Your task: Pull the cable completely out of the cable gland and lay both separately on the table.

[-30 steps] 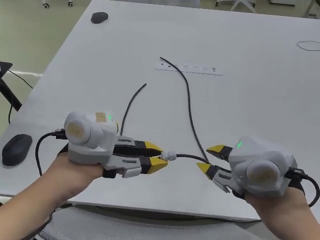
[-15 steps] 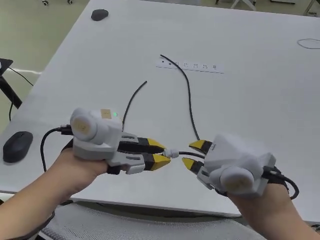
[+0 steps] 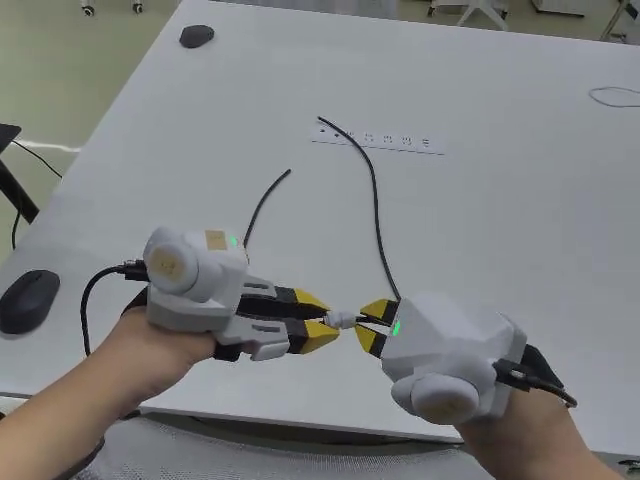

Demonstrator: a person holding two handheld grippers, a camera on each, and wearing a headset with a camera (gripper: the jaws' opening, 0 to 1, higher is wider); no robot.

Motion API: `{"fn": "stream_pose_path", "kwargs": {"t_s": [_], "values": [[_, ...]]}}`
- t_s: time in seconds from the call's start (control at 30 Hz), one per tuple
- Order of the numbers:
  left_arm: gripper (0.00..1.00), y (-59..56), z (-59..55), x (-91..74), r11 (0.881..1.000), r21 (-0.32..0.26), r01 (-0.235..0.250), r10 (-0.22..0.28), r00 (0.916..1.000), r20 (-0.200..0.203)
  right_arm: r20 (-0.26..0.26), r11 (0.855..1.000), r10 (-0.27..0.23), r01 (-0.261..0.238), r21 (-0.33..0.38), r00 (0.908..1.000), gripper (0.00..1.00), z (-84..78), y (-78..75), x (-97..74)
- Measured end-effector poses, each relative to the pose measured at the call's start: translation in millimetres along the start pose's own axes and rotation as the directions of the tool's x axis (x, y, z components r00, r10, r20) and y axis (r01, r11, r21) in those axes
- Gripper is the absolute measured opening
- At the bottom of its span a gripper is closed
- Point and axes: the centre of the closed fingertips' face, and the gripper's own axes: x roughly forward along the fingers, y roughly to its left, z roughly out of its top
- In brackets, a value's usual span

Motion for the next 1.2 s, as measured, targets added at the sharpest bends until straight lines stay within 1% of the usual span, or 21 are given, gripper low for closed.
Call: {"fn": "stream_pose_path", "kwargs": {"t_s": [0.17,0.33,0.53,0.6,0.67,0.73,0.8,0.93,1.03,1.2], "values": [[0.15,4.3,3.0,1.5,1.0,-0.001,-0.002,0.002,1.0,-0.001,0.007,1.0,0.012,-0.012,-0.002,0.9999,0.01,-2.1,-4.1,2.7],[0.15,7.7,3.9,3.2,1.0,-0.007,-0.003,0.003,1.0,-0.004,0.014,0.998,0.03,-0.031,0.057,0.9995,0.0,-5.0,-5.8,6.5],[0.15,10.3,-0.5,6.0,1.0,-0.014,-0.012,0.012,0.9998,-0.018,0.011,0.993,0.048,-0.048,0.107,0.9988,0.0,-12.1,-4.3,12.6],[0.15,11.6,-1.7,6.1,1.0,-0.02,-0.012,0.011,0.9998,-0.016,0.016,0.99,0.052,-0.054,0.131,0.9985,0.0,-12.7,-4.2,13.4],[0.15,13.0,-2.0,6.3,1.0,-0.022,-0.017,0.016,0.9997,-0.018,0.011,0.983,0.053,-0.054,0.176,0.9985,0.0,-15.8,-4.9,15.1],[0.15,15.6,-2.3,6.1,0.999,-0.021,-0.024,0.023,0.9995,-0.021,0.005,0.982,0.051,-0.051,0.182,0.9987,0.0,-19.3,-7.2,17.1],[0.15,18.2,-1.0,4.9,0.999,-0.025,-0.031,0.03,0.9994,-0.015,0.0,0.981,0.043,-0.043,0.191,0.9991,0.0,-22.3,-9.8,17.8],[0.15,18.9,1.4,3.8,0.999,-0.024,-0.037,0.036,0.9993,-0.012,-0.005,0.975,0.042,-0.04,0.22,0.9991,0.0,-27.7,-13.0,18.7],[0.15,19.7,2.9,3.2,0.999,-0.024,-0.042,0.041,0.9991,-0.009,-0.022,0.971,0.036,-0.03,0.239,0.9991,0.0,-36.5,-14.8,21.2],[0.15,19.2,3.1,3.2,0.999,-0.025,-0.04,0.039,0.9992,-0.008,-0.053,0.955,0.027,-0.01,0.296,0.9983,0.0,-55.0,-18.8,23.5]]}}
